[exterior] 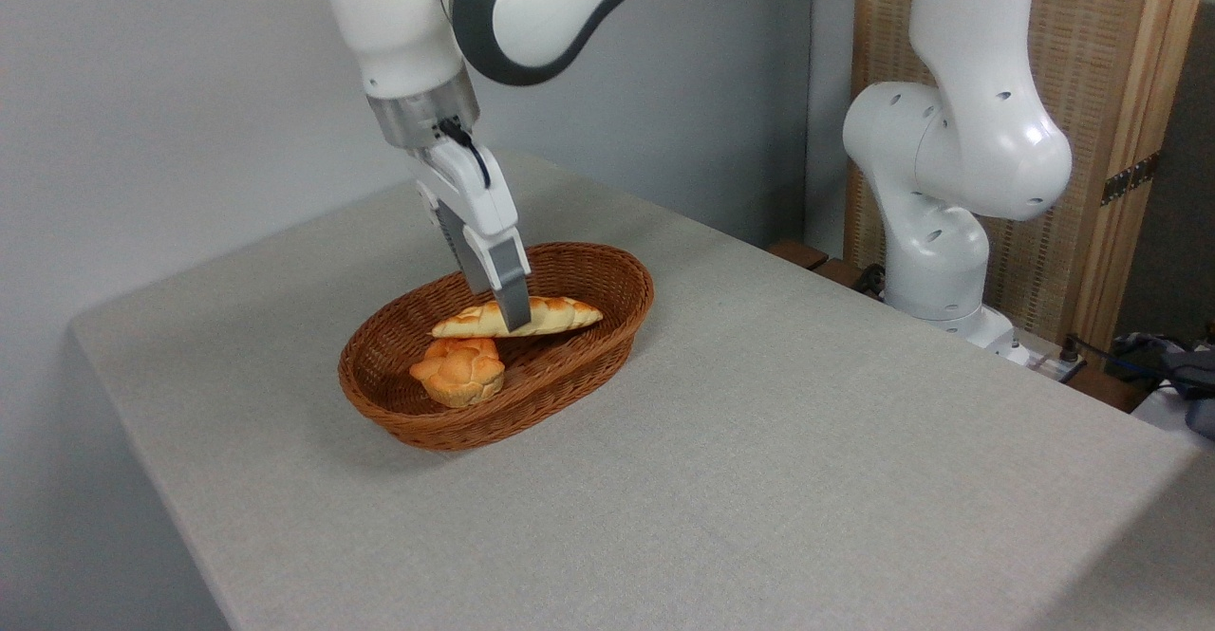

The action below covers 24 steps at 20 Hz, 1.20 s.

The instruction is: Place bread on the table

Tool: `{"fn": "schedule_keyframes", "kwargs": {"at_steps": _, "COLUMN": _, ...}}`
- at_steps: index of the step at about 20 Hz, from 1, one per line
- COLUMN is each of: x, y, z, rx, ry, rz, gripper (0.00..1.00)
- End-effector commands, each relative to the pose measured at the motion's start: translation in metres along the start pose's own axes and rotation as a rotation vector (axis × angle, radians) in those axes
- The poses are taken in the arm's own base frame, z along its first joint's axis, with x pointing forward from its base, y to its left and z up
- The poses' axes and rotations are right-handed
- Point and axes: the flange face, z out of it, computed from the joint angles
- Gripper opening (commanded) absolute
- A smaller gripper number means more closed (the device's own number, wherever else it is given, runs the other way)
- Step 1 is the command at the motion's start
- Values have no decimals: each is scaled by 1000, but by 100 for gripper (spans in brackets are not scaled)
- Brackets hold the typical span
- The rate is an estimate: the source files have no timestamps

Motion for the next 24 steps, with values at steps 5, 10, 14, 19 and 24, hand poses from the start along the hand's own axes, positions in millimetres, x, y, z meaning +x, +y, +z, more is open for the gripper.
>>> {"fn": "schedule_keyframes", "kwargs": {"at_steps": 5, "x": 2, "y": 13, "z": 36, "rx": 5, "ry": -29, "rz": 40, "gripper": 83}}
{"fn": "schedule_keyframes", "kwargs": {"at_steps": 10, "x": 2, "y": 14, "z": 35, "rx": -15, "ry": -26, "rz": 132, "gripper": 32}}
{"fn": "schedule_keyframes", "kwargs": {"at_steps": 14, "x": 1, "y": 14, "z": 36, "rx": -15, "ry": -29, "rz": 132, "gripper": 33}}
{"fn": "schedule_keyframes", "kwargs": {"at_steps": 19, "x": 0, "y": 15, "z": 28, "rx": -12, "ry": -25, "rz": 128, "gripper": 33}}
{"fn": "schedule_keyframes", "kwargs": {"at_steps": 24, "x": -15, "y": -14, "z": -30, "rx": -66, "ry": -51, "rz": 71, "gripper": 31}}
